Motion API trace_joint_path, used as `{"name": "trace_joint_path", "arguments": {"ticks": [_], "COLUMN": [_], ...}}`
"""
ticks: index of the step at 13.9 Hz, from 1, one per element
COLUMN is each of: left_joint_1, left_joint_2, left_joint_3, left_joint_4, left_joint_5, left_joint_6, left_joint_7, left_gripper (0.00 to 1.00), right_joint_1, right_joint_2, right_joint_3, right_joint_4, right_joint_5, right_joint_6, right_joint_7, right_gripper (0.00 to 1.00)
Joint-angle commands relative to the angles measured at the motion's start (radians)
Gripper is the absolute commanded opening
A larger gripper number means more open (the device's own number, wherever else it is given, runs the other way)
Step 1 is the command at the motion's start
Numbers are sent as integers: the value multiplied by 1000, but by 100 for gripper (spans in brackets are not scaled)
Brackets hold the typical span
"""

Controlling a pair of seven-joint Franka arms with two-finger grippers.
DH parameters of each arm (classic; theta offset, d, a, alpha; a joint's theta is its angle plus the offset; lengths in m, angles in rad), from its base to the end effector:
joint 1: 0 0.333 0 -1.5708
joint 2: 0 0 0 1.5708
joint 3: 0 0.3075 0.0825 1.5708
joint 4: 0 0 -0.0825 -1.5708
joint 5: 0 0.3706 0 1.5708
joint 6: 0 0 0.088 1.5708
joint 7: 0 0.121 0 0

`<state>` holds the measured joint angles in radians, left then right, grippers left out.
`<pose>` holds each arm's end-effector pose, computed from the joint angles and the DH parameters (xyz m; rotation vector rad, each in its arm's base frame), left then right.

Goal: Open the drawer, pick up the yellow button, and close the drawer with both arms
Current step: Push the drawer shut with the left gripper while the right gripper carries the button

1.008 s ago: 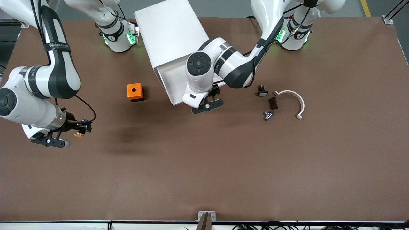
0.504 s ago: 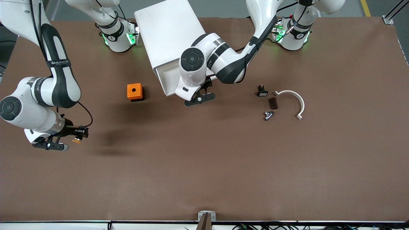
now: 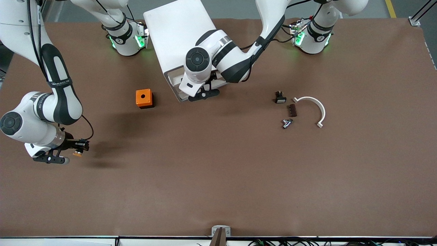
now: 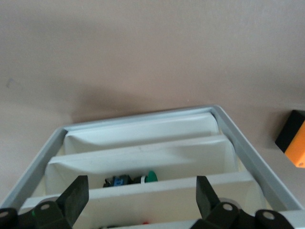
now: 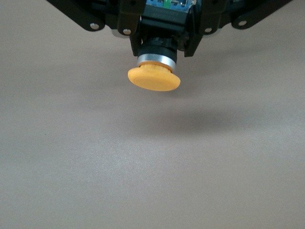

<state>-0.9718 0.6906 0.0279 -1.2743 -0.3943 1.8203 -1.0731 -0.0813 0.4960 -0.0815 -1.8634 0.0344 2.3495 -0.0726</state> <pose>0.3806 -0.5955 0.3252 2.9946 0.3768 -0.5761 0.6178 -0.0981 0.2385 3.1239 -0.1639 -0.0150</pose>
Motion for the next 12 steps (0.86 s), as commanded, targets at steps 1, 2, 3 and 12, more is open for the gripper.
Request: {"name": "trace_joint_path", "arguments": {"ticks": [1, 2, 3, 12], "left_joint_1": [-22, -24, -24, -24], "left_joint_2": [-5, -5, 0, -3], "left_joint_3": [4, 4, 4, 4], "left_joint_4": [-17, -19, -20, -53], "left_joint_5": [-79, -101, -116, -234], "left_joint_6": [7, 7, 7, 8], "left_joint_7": [15, 15, 15, 15], "left_gripper": [99, 99, 99, 99], "right_joint_1": [-20, -26, -35, -46], "right_joint_2": [21, 36, 58, 96], "right_joint_3": [19, 19, 20, 23], "right_joint_4": [1, 1, 3, 9], "right_joint_5": [-11, -10, -10, 1], "right_joint_6": [46, 71, 100, 129], "right_joint_7": [-30, -48, -64, -142], "right_gripper": [0, 0, 0, 0]}}
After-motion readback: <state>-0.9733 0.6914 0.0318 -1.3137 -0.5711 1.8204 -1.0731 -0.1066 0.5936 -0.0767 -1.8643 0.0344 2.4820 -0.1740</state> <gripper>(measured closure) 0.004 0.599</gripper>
